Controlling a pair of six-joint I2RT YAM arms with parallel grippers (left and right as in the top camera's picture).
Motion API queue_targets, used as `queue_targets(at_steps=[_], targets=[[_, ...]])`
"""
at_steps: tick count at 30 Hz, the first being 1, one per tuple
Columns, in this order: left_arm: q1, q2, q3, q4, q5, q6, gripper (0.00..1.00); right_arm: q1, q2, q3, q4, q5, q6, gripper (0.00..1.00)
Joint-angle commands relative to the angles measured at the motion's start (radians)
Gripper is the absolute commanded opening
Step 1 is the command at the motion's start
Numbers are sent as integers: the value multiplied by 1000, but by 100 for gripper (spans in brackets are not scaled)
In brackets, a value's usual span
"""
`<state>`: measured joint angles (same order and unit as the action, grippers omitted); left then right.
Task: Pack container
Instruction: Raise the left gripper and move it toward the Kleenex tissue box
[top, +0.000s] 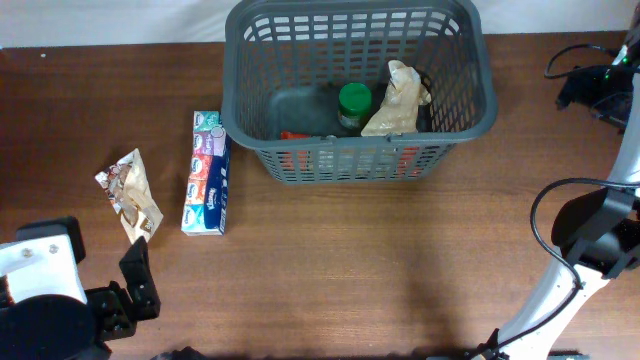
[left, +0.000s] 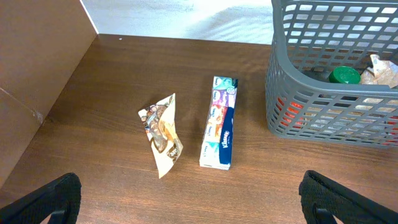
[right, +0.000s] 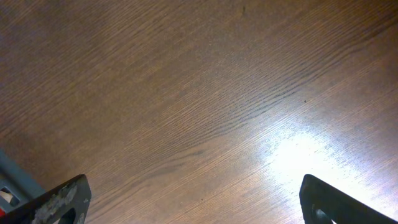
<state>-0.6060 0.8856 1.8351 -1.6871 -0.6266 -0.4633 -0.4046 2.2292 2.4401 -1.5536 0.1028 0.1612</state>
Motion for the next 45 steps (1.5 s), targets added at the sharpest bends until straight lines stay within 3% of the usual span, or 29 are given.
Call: queue_targets(at_steps=[1, 11, 19, 36, 43, 45], targets=[[5, 1, -2, 0, 11, 16, 100, -2, 2, -3, 29, -2, 13, 99], [5, 1, -2, 0, 11, 16, 100, -2, 3, -3, 61, 6, 13, 99], [5, 1, -2, 187, 59, 16, 100, -2, 3, -3, 61, 6, 13, 99], [5, 11, -2, 245, 102, 14, 100, -2, 3, -3, 64, 2, 13, 99], [5, 136, -6, 121, 6, 13, 100, -2, 3, -3, 64, 2, 13, 99], [17, 185, -6, 69, -38, -45, 99, -2, 3, -3, 64, 2, 13, 99]])
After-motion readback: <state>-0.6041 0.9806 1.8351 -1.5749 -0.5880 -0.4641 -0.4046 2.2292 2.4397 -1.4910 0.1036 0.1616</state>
